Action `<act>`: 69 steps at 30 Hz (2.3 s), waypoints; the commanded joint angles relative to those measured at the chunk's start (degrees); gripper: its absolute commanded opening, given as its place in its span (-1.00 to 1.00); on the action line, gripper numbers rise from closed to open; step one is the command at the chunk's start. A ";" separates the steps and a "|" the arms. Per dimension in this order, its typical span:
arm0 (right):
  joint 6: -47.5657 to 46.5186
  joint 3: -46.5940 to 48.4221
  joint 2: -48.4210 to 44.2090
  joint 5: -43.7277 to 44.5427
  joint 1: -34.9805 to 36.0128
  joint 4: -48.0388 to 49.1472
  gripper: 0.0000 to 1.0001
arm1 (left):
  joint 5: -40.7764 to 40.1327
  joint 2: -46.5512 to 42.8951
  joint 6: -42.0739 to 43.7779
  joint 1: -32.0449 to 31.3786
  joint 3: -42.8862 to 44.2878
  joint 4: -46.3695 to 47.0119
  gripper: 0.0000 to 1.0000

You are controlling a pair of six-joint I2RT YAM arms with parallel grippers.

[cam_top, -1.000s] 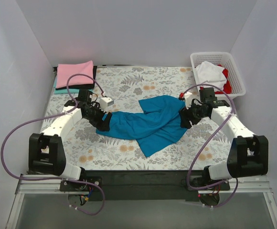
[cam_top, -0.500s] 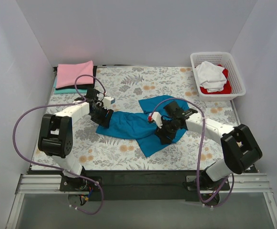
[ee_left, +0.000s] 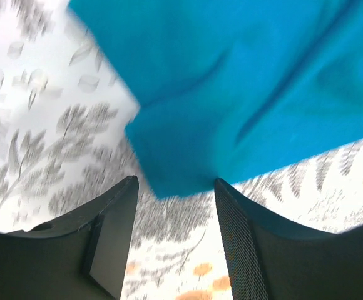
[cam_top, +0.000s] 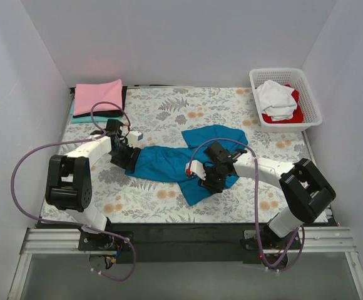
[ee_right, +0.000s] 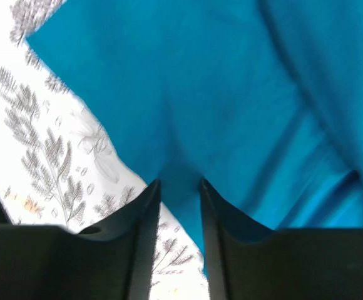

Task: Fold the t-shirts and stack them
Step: Flatten the tshirt out

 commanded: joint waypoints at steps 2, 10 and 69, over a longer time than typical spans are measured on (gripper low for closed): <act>-7.18 -6.38 -1.50 2.40 0.77 -15.36 -0.35 | -0.78 -6.32 3.56 4.01 -0.74 -4.96 0.04; -11.42 -3.14 -7.49 0.84 0.68 -23.19 -0.91 | 15.63 -8.26 4.19 7.27 5.84 -4.01 0.17; -13.09 -8.23 -6.70 -1.19 0.68 -25.92 -0.97 | 14.88 7.91 6.03 -1.09 15.17 7.33 -1.00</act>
